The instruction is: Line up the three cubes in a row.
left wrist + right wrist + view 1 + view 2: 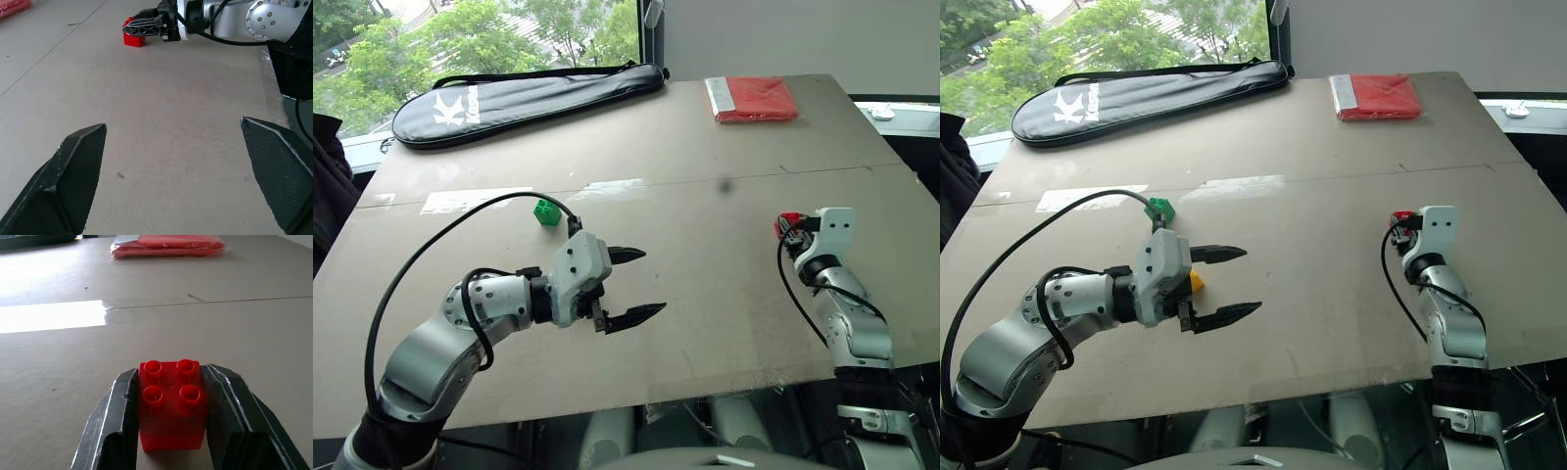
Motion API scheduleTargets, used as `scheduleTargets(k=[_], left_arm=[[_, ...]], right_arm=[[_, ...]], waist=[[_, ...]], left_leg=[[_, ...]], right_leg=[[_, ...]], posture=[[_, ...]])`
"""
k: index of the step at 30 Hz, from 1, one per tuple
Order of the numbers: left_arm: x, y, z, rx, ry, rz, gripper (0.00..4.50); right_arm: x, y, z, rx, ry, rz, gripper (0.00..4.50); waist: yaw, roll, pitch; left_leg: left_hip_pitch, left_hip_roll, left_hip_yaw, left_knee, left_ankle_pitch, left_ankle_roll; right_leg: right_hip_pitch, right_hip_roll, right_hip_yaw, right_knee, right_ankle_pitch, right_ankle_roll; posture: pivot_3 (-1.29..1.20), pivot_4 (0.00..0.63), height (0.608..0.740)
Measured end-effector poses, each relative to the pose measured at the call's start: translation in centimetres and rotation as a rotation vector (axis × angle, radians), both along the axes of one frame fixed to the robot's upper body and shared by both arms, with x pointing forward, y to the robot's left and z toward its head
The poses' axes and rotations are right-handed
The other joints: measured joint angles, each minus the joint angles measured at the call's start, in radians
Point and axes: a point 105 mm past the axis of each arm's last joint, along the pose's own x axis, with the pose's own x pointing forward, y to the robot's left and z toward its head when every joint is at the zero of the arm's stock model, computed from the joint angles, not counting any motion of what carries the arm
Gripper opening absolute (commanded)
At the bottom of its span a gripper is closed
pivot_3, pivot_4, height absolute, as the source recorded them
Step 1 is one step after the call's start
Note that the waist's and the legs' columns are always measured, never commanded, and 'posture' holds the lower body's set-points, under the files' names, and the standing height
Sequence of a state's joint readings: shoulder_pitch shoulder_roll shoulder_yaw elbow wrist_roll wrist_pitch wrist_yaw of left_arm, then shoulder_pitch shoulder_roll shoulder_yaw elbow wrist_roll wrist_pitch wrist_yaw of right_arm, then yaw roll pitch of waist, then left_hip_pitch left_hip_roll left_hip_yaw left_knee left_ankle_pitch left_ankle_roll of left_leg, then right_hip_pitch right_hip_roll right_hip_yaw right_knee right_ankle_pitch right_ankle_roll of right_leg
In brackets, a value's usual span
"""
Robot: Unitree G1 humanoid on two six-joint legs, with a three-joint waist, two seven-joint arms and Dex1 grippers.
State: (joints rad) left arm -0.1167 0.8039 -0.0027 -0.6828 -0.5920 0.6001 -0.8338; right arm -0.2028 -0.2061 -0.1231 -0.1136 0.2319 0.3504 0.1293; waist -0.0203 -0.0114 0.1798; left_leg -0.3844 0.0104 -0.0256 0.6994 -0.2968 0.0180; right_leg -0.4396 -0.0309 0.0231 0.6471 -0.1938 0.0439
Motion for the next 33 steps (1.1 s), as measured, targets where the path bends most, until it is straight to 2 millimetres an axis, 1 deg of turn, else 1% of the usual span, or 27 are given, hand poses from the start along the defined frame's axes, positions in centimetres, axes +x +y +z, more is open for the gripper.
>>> scheduleTargets(k=[2, 4, 5, 7, 9, 16, 17, 20, 21, 22, 26, 28, 30, 32, 33], left_arm=[[0.2, 0.3, 0.0, 0.006, 0.001, 0.006, 4.5], [0.3, 0.6, 0.1, 0.014, 0.003, 0.007, 4.5], [0.5, 0.8, 0.1, 0.02, 0.007, 0.006, 4.5], [0.7, 1.0, 0.3, 0.023, 0.001, 0.01, 4.5], [0.8, 1.1, 0.6, 0.026, -0.01, 0.005, 4.5], [0.8, 1.3, 0.4, 0.031, 0.007, -0.011, 4.5], [0.8, 1.3, 0.4, 0.031, 0.007, -0.015, 4.5], [0.7, 1.3, 0.4, 0.031, 0.01, -0.023, 4.5], [0.8, 1.3, 0.3, 0.031, 0.013, -0.022, 4.5], [0.8, 1.4, 0.3, 0.031, 0.014, -0.021, 4.5], [0.5, 1.6, -0.2, 0.032, 0.034, -0.019, 4.5], [0.3, 2.1, -0.9, 0.028, 0.058, 0.007, 4.5], [0.1, 2.9, -1.4, 0.025, 0.077, 0.054, 4.5], [0.1, 3.4, -1.6, 0.012, 0.074, 0.099, 4.5], [0.3, 3.7, -1.3, -0.043, 0.047, 0.164, 4.5]], right_arm=[[-1.0, 2.6, -0.1, 0.012, 0.023, 0.062, 1.28], [-1.8, 4.1, -0.3, 0.015, 0.044, 0.088, 1.28], [-2.5, 5.1, -0.3, 0.009, 0.056, 0.1, 1.28], [-3.2, 6.2, -0.4, 0.003, 0.07, 0.117, 1.28], [-3.5, 6.7, -0.4, -0.022, 0.081, 0.121, 1.28], [-3.5, 6.6, -0.3, -0.022, 0.087, 0.068, 1.28], [-3.5, 6.7, -0.3, -0.019, 0.088, 0.068, 2.28], [-3.6, 6.7, -0.8, -0.019, 0.114, 0.071, 3.53], [-3.7, 6.7, -1.0, -0.018, 0.121, 0.073, 4.12], [-3.7, 6.7, -1.1, -0.019, 0.125, 0.075, 4.47], [-3.7, 6.4, -1.1, -0.033, 0.126, 0.08, 4.47], [-3.7, 6.0, -0.9, -0.067, 0.114, 0.098, 4.47], [-3.9, 5.7, -0.2, -0.088, 0.085, 0.126, 4.47], [-4.1, 5.8, 0.7, -0.09, 0.046, 0.165, 4.47], [-4.7, 6.1, 1.5, -0.1, 0.011, 0.232, 4.47]], waist=[[0.0, 0.0, 0.0], [0.001, 0.0, 0.0], [0.003, 0.0, 0.0], [0.003, 0.0, 0.0], [0.003, 0.0, 0.0], [0.003, 0.0, 0.0], [0.003, 0.0, 0.0], [0.003, 0.0, 0.0], [0.003, 0.0, 0.0], [0.002, 0.0, 0.0], [0.001, 0.0, 0.0], [0.0, 0.0, 0.0], [0.0, 0.0, 0.0], [0.0, 0.0, 0.0], [0.001, 0.0, 0.001]], left_leg=[[0.0, 0.0, 0.0, 0.0, 0.0, 0.0], [0.0, 0.0, 0.0, 0.0, 0.0, 0.0], [-0.001, 0.0, 0.0, 0.0, 0.0, 0.0], [-0.001, 0.0, 0.0, 0.0, 0.0, 0.0], [-0.001, 0.0, 0.0, 0.0, 0.0, 0.0], [-0.001, 0.0, 0.0, 0.0, 0.0, 0.0], [-0.001, 0.0, 0.0, 0.0, 0.0, 0.0], [-0.001, 0.0, 0.0, 0.0, 0.0, 0.0], [-0.001, 0.0, 0.0, 0.0, 0.0, 0.0], [-0.001, 0.0, 0.0, 0.0, 0.0, 0.0], [-0.001, 0.0, 0.0, 0.0, 0.0, 0.0], [-0.002, 0.0, 0.0, 0.0, 0.0, 0.0], [-0.003, 0.0, 0.0, 0.0, 0.0, 0.0], [-0.003, 0.0, 0.0, 0.0, 0.0, 0.0], [-0.003, 0.0, -0.001, 0.0, 0.0, 0.0]], right_leg=[[0.0, 0.0, 0.0, 0.0, 0.0, 0.0], [0.0, 0.0, 0.0, 0.0, 0.0, 0.0], [0.0, 0.0, -0.001, 0.0, 0.0, 0.0], [0.0, -0.001, -0.001, -0.001, 0.0, 0.0], [0.0, -0.001, 0.0, -0.001, 0.0, 0.0], [0.0, -0.001, -0.001, -0.001, 0.0, 0.0], [0.0, -0.001, -0.001, -0.001, 0.0, 0.0], [0.0, -0.001, -0.001, -0.001, 0.0, 0.0], [-0.001, -0.001, -0.001, -0.001, 0.0, 0.0], [-0.001, -0.001, -0.001, -0.001, 0.0, 0.0], [-0.001, -0.001, -0.001, -0.001, 0.0, 0.0], [-0.001, -0.001, -0.001, -0.001, 0.0, 0.0], [-0.003, -0.001, 0.0, -0.001, 0.0, 0.0], [-0.003, -0.001, -0.001, -0.001, 0.0, 0.0], [-0.003, -0.001, -0.001, -0.001, 0.0, 0.0]], posture=[[0.0, 0.15, 0.701], [0.0, 0.15, 0.701], [0.0, 0.15, 0.701], [0.0, 0.15, 0.701], [0.0, 0.15, 0.701], [0.0, 0.15, 0.701], [0.0, 0.15, 0.701], [0.0, 0.15, 0.701], [0.0, 0.15, 0.701], [0.0, 0.15, 0.701], [0.0, 0.15, 0.701], [0.0, 0.15, 0.701], [0.0, 0.15, 0.701], [0.0, 0.15, 0.701], [0.0, 0.15, 0.701]])
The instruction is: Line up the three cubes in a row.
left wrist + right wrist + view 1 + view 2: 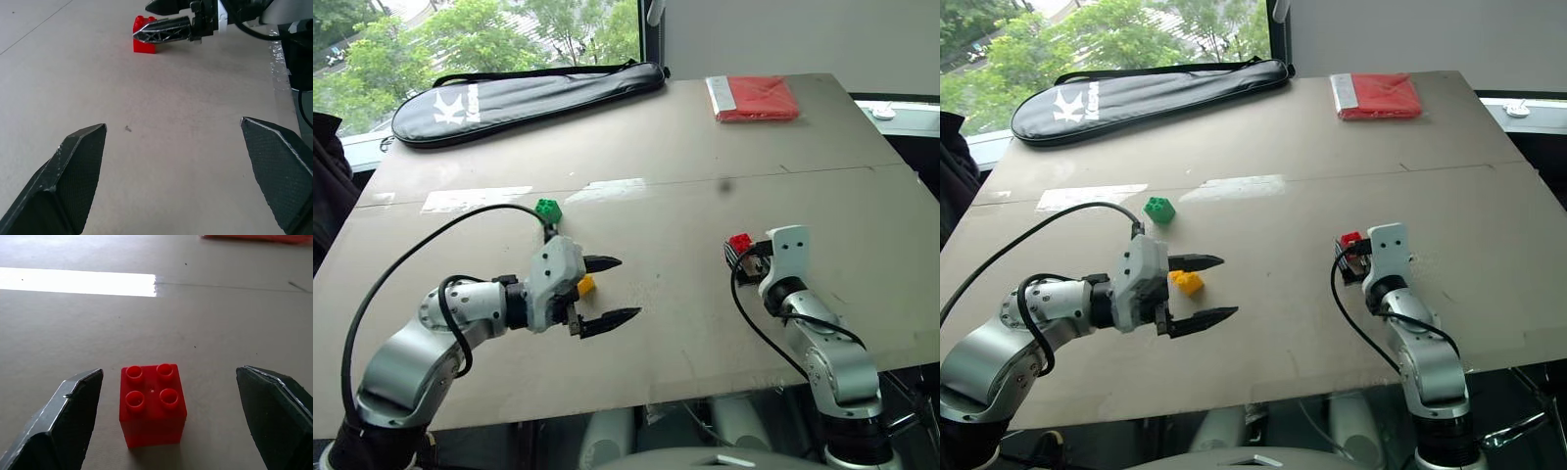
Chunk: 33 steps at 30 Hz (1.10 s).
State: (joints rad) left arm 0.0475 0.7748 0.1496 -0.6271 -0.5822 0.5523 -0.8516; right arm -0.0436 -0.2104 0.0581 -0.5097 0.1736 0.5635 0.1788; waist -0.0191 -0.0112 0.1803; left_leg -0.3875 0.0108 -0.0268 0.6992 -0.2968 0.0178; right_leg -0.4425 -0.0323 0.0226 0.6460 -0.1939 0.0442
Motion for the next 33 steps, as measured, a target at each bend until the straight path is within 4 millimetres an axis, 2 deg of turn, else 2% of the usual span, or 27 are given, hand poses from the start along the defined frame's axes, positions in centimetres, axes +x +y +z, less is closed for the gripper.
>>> scheduleTargets(k=[3, 6, 7, 9, 11, 14, 15, 19, 23, 26, 30, 33], left_arm=[[0.9, 1.4, 0.9, -0.132, -0.076, 0.202, 4.5], [0.9, 3.4, 0.8, -0.188, -0.089, 0.359, 4.5], [0.8, 3.6, 0.7, -0.185, -0.087, 0.367, 4.5], [0.0, 4.2, -1.2, -0.126, -0.048, 0.386, 4.5], [0.0, 4.5, -2.2, -0.103, -0.027, 0.385, 4.5], [0.9, 4.4, -3.4, -0.073, -0.032, 0.348, 4.5], [1.8, 4.4, -4.2, -0.048, -0.036, 0.324, 4.5], [3.2, 4.8, -5.7, -0.024, -0.028, 0.31, 4.5], [4.2, 5.2, -4.9, -0.087, -0.069, 0.337, 4.5], [4.6, 6.4, -4.0, -0.124, -0.098, 0.39, 4.5], [7.0, 9.7, -1.9, -0.228, -0.176, 0.604, 4.5], [8.8, 11.8, -1.3, -0.214, -0.2, 0.748, 4.5]], right_arm=[[-1.8, 0.5, 1.1, 0.014, -0.035, 0.17, 4.47], [-3.8, 0.8, 1.0, 0.029, -0.014, 0.326, 4.47], [-4.0, 0.7, 0.9, 0.029, -0.01, 0.343, 4.47], [-6.2, 0.6, 0.1, 0.011, 0.032, 0.507, 4.47], [-7.0, 0.8, 0.1, 0.015, 0.033, 0.575, 4.47], [-8.1, 1.0, 0.2, 0.014, 0.005, 0.673, 4.47], [-8.4, 1.0, 0.1, 0.007, -0.002, 0.71, 4.47], [-8.6, 0.4, -0.6, -0.014, -0.004, 0.725, 4.47], [-8.6, 0.3, -0.5, -0.02, -0.024, 0.716, 4.47], [-8.5, 0.2, -0.6, -0.022, -0.039, 0.69, 4.47], [-8.5, 0.2, -0.5, -0.015, -0.044, 0.675, 4.47], [-8.4, 0.4, -0.2, -0.008, -0.06, 0.675, 4.47]], waist=[[0.004, -0.001, 0.0], [0.005, -0.003, -0.001], [0.005, -0.003, -0.001], [0.005, -0.002, -0.001], [0.006, -0.003, -0.001], [0.008, -0.003, -0.001], [0.009, -0.003, -0.001], [0.004, -0.005, -0.001], [0.007, -0.005, -0.001], [0.008, -0.005, -0.001], [0.011, -0.006, -0.001], [0.011, -0.006, -0.001]], left_leg=[[-0.001, 0.0, -0.003, 0.0, 0.0, 0.0], [-0.001, 0.0, -0.004, 0.0, 0.0, 0.0], [0.0, 0.0, -0.004, 0.0, 0.0, 0.0], [0.002, -0.001, 0.0, 0.0, 0.0, 0.0], [0.002, -0.001, 0.0, 0.0, 0.0, 0.0], [0.004, 0.0, 0.0, 0.0, 0.0, 0.0], [0.005, -0.001, 0.0, 0.0, 0.0, 0.0], [0.003, 0.0, 0.001, 0.0, 0.0, 0.0], [0.001, 0.0, 0.0, 0.0, 0.0, 0.0], [0.001, 0.0, 0.0, 0.0, 0.0, 0.0], [0.003, 0.0, -0.001, 0.002, 0.0, 0.0], [0.006, -0.001, -0.002, 0.002, 0.0, 0.0]], right_leg=[[0.0, -0.001, -0.001, -0.001, 0.0, 0.0], [0.001, -0.001, -0.001, -0.001, 0.0, 0.0], [0.001, -0.001, -0.001, -0.001, 0.0, 0.0], [0.003, -0.001, -0.001, -0.001, 0.0, 0.0], [0.003, -0.001, -0.002, -0.001, 0.0, 0.0], [0.005, 0.0, -0.003, -0.001, 0.0, 0.0], [0.005, 0.0, -0.003, -0.001, 0.0, 0.0], [0.004, 0.0, -0.003, -0.001, 0.0, 0.0], [0.003, -0.001, -0.003, -0.001, 0.0, 0.0], [0.003, -0.002, -0.003, -0.002, 0.0, 0.0], [0.005, -0.001, -0.004, 0.0, 0.0, 0.0], [0.008, -0.001, -0.004, 0.0, 0.0, 0.0]], posture=[[0.0, 0.15, 0.701], [0.0, 0.15, 0.701], [0.0, 0.15, 0.701], [0.0, 0.15, 0.701], [0.0, 0.15, 0.701], [0.0, 0.15, 0.701], [0.0, 0.15, 0.701], [0.0, 0.15, 0.701], [0.0, 0.15, 0.701], [0.0, 0.15, 0.701], [0.0, 0.15, 0.701], [0.0, 0.15, 0.701]])
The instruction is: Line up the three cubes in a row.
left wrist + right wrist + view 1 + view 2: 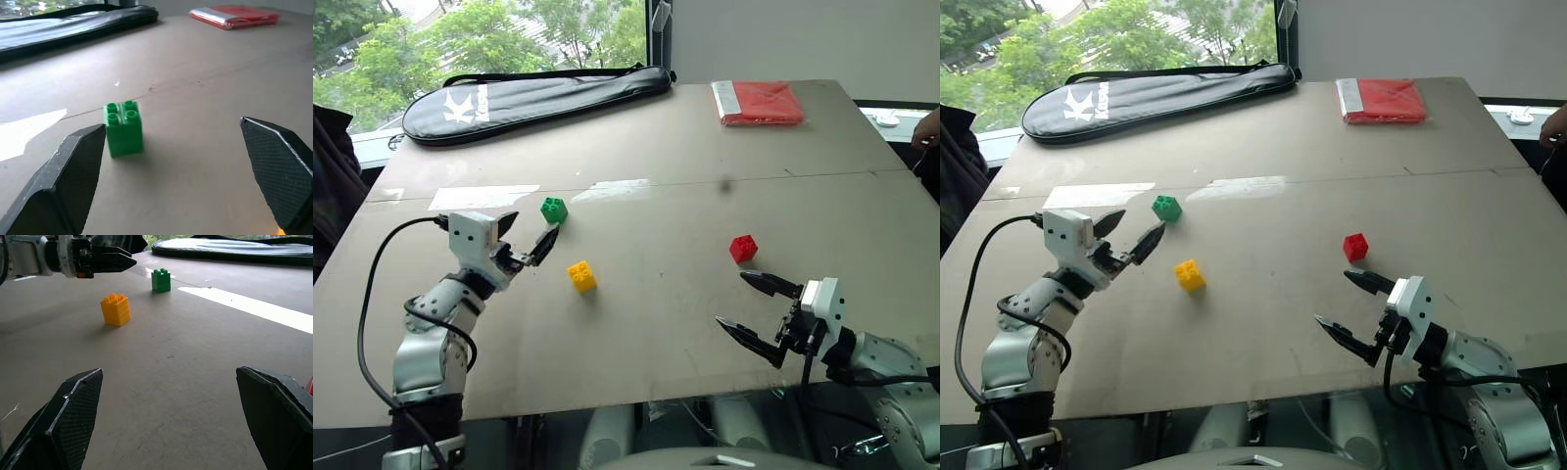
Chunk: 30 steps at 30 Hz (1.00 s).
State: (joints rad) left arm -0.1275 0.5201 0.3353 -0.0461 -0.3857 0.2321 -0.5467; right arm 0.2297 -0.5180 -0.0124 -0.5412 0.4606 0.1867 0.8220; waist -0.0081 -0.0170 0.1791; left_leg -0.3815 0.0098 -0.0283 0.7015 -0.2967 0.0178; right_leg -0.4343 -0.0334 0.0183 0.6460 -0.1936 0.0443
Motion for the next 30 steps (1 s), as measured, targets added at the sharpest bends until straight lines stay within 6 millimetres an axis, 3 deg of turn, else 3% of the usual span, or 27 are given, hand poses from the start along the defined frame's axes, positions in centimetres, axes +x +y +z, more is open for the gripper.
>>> scheduleTargets(k=[3, 6, 10, 15, 22, 26, 29, 30], left_arm=[[1.6, 1.0, -1.1, 0.032, 0.049, 0.09, 4.5], [4.4, 0.0, -2.1, 0.081, 0.096, 0.108, 4.5], [6.6, -1.8, -3.0, 0.08, 0.119, 0.079, 4.5], [7.8, -2.5, -3.6, 0.081, 0.135, 0.07, 4.5], [7.9, -2.2, -3.7, 0.103, 0.116, 0.085, 1.34], [7.8, -2.3, -3.6, 0.103, 0.117, 0.072, 1.34], [7.5, -3.5, -3.2, 0.107, 0.116, -0.075, 1.34], [7.3, -5.2, -2.5, 0.116, 0.111, -0.22, 1.34]], right_arm=[[0.3, 0.4, 0.6, 0.02, -0.025, 0.005, 4.47], [0.6, 0.6, 1.2, 0.037, -0.063, 0.007, 4.47], [0.8, 0.7, 1.7, 0.047, -0.091, -0.007, 4.47], [1.0, 0.8, 1.9, 0.059, -0.105, -0.018, 4.47], [1.0, 0.7, 2.0, 0.064, -0.118, -0.031, 4.5], [1.0, 0.7, 2.0, 0.065, -0.118, -0.033, 4.5], [0.9, 0.3, 2.0, 0.066, -0.117, -0.044, 4.5], [0.9, 0.0, 1.9, 0.069, -0.114, -0.048, 4.5]], waist=[[-0.002, -0.001, 0.0], [0.007, -0.001, 0.0], [0.008, -0.002, -0.001], [0.001, -0.002, -0.001], [0.0, -0.002, -0.001], [-0.001, -0.002, -0.001], [0.0, -0.002, -0.001], [0.007, -0.003, -0.001]], left_leg=[[-0.001, 0.0, 0.0, 0.0, 0.0, 0.0], [-0.002, -0.001, -0.002, 0.0, 0.0, 0.0], [-0.002, -0.002, -0.002, 0.0, 0.0, 0.0], [-0.002, -0.001, -0.002, 0.0, 0.0, 0.0], [-0.002, -0.001, -0.002, 0.0, 0.0, 0.0], [-0.002, -0.001, -0.002, 0.0, 0.0, 0.0], [-0.002, -0.001, -0.002, 0.0, 0.0, 0.0], [-0.003, -0.002, -0.003, 0.0, 0.0, 0.0]], right_leg=[[-0.001, 0.0, 0.0, 0.0, 0.0, 0.0], [0.0, 0.0, -0.002, -0.001, 0.002, 0.003], [-0.001, -0.001, -0.002, -0.001, 0.002, 0.003], [-0.001, -0.001, -0.002, 0.0, 0.003, 0.004], [0.0, -0.001, -0.002, 0.0, 0.003, 0.004], [0.0, -0.001, -0.002, 0.0, 0.003, 0.004], [-0.001, -0.001, -0.002, 0.0, 0.003, 0.004], [-0.001, -0.001, -0.003, 0.0, 0.003, 0.003]], posture=[[0.0, 0.15, 0.701], [0.0, 0.15, 0.701], [0.0, 0.15, 0.701], [0.0, 0.15, 0.701], [0.0, 0.15, 0.701], [0.0, 0.15, 0.701], [0.0, 0.15, 0.701], [0.0, 0.15, 0.701]])
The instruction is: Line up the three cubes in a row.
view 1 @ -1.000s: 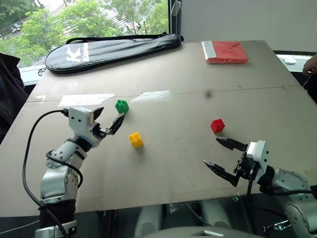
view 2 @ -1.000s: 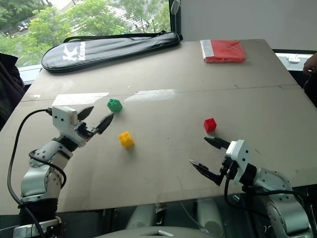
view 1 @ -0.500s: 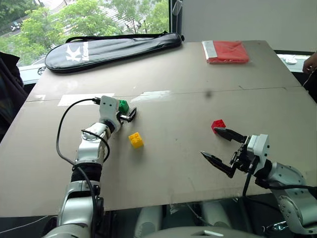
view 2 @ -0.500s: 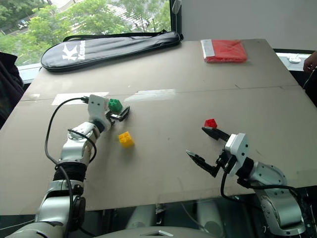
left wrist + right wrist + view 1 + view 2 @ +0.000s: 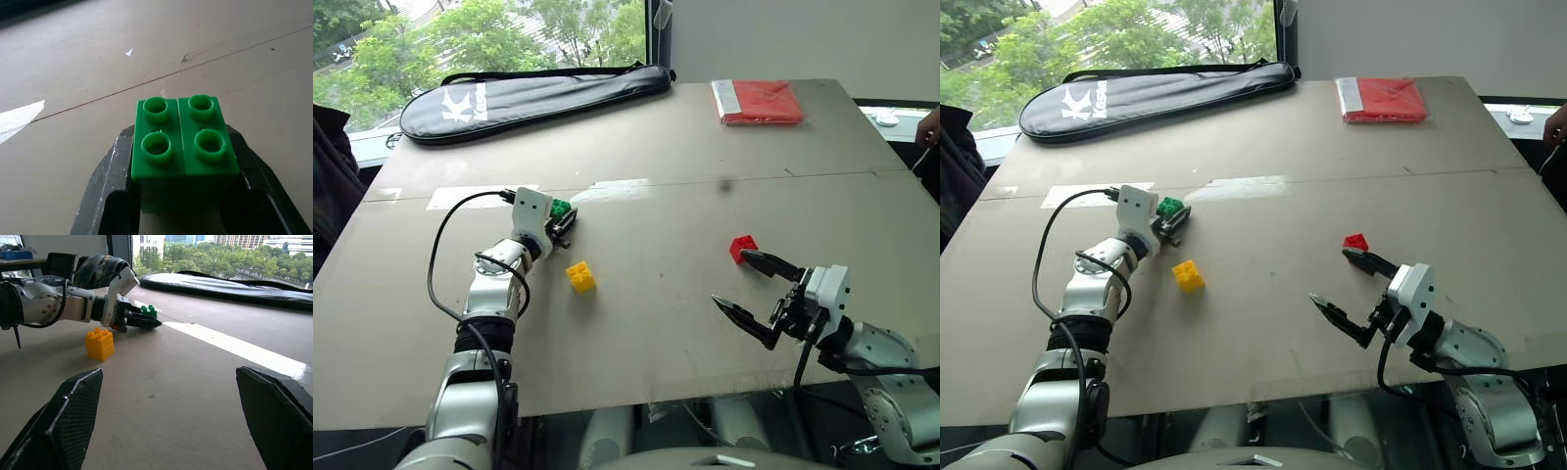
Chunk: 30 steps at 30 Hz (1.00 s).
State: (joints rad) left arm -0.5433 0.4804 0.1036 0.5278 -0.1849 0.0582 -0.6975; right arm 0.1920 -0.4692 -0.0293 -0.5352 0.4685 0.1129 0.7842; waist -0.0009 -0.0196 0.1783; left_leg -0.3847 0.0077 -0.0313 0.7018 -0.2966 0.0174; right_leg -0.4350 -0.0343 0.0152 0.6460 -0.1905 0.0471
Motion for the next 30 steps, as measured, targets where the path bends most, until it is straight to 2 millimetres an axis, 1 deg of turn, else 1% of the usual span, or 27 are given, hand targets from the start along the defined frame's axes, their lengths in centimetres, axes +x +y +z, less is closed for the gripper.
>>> scheduleTargets(k=[2, 4, 5, 7, 8, 10, 14, 20, 22, 26, 29, 30], left_arm=[[-0.3, -2.3, 1.4, 0.008, -0.025, -0.184, 1.34], [-1.2, -5.0, 2.8, 0.05, -0.066, -0.403, 1.34], [-1.7, -6.2, 3.2, 0.08, -0.082, -0.503, 1.34], [-2.0, -8.2, 3.6, 0.115, -0.086, -0.637, 1.34], [-1.9, -9.1, 3.6, 0.127, -0.081, -0.677, 1.34], [-2.0, -11.5, 3.3, 0.154, -0.065, -0.764, 1.34], [-3.0, -15.3, 2.4, 0.161, -0.052, -0.893, 1.34], [-4.0, -19.6, 0.8, 0.17, -0.013, -0.949, 1.34], [-4.2, -20.3, 0.1, 0.19, 0.013, -0.945, 1.34], [-4.5, -20.0, -1.0, 0.18, 0.076, -0.923, 1.34], [-5.0, -19.6, -2.3, 0.208, 0.129, -0.919, 1.34], [-5.0, -19.6, -2.5, 0.212, 0.137, -0.916, 1.34]], right_arm=[[0.0, -0.5, 0.0, -0.005, -0.002, -0.005, 4.5], [0.1, -1.1, -0.4, -0.019, 0.001, -0.011, 4.5], [0.2, -1.4, -0.6, -0.022, 0.004, -0.016, 4.5], [0.4, -2.0, -0.8, -0.024, 0.006, -0.035, 4.5], [0.4, -2.1, -0.9, -0.025, 0.006, -0.041, 4.5], [0.4, -2.2, -0.7, -0.023, -0.009, -0.048, 4.5], [0.2, -2.4, -1.0, -0.012, -0.008, -0.075, 4.5], [-0.1, -2.7, -1.5, -0.014, -0.001, -0.123, 4.5], [-0.3, -2.9, -1.7, -0.015, 0.004, -0.136, 4.5], [-0.8, -3.5, -2.4, -0.019, 0.026, -0.16, 4.5], [-0.9, -4.2, -3.0, -0.028, 0.041, -0.181, 4.5], [-0.9, -4.3, -3.1, -0.028, 0.041, -0.183, 4.5]], waist=[[0.007, 0.0, 0.0], [0.011, 0.0, 0.0], [0.012, 0.0, 0.0], [0.012, 0.0, 0.0], [0.013, 0.0, 0.0], [0.013, 0.0, 0.0], [0.008, 0.0, 0.0], [0.008, 0.0, 0.0], [0.006, 0.0, 0.0], [-0.002, 0.0, 0.0], [-0.006, 0.0, 0.0], [-0.006, 0.0, 0.0]], left_leg=[[0.0, 0.0, 0.0, 0.0, 0.0, 0.0], [0.0, -0.001, 0.002, 0.0, 0.0, 0.0], [0.001, -0.001, 0.003, 0.0, 0.0, 0.0], [0.001, -0.001, 0.003, 0.0, 0.0, 0.0], [0.001, -0.001, 0.003, 0.0, 0.0, 0.0], [0.001, -0.001, 0.002, 0.0, 0.0, 0.0], [0.0, -0.001, 0.003, 0.0, 0.0, 0.0], [0.0, -0.001, 0.002, 0.0, 0.0, 0.0], [0.001, -0.001, 0.003, 0.0, 0.0, 0.001], [0.001, 0.0, 0.002, 0.0, 0.0, 0.001], [0.001, 0.0, 0.002, 0.0, 0.0, 0.001], [0.001, 0.0, 0.002, 0.0, 0.0, 0.001]], right_leg=[[0.0, 0.0, 0.001, 0.0, 0.0, 0.0], [0.0, 0.0, 0.002, -0.001, -0.002, -0.004], [0.0, 0.0, 0.003, -0.001, -0.002, -0.004], [0.0, 0.0, 0.003, -0.001, -0.002, -0.004], [0.0, 0.0, 0.003, -0.001, -0.003, -0.003], [0.0, 0.0, 0.003, -0.001, -0.003, -0.002], [0.0, 0.0, 0.004, -0.001, -0.001, 0.0], [0.0, 0.001, 0.004, -0.001, -0.001, 0.001], [0.0, 0.001, 0.004, -0.001, -0.001, 0.001], [0.0, 0.001, 0.003, 0.0, -0.001, 0.001], [0.0, 0.001, 0.004, 0.0, -0.001, 0.001], [0.0, 0.001, 0.004, 0.0, -0.003, -0.002]], posture=[[0.0, 0.15, 0.701], [0.0, 0.15, 0.701], [0.0, 0.15, 0.701], [0.0, 0.15, 0.701], [0.0, 0.15, 0.701], [0.0, 0.15, 0.701], [0.0, 0.15, 0.701], [0.0, 0.15, 0.701], [0.0, 0.15, 0.701], [0.0, 0.15, 0.701], [0.0, 0.15, 0.701], [0.0, 0.15, 0.701]])
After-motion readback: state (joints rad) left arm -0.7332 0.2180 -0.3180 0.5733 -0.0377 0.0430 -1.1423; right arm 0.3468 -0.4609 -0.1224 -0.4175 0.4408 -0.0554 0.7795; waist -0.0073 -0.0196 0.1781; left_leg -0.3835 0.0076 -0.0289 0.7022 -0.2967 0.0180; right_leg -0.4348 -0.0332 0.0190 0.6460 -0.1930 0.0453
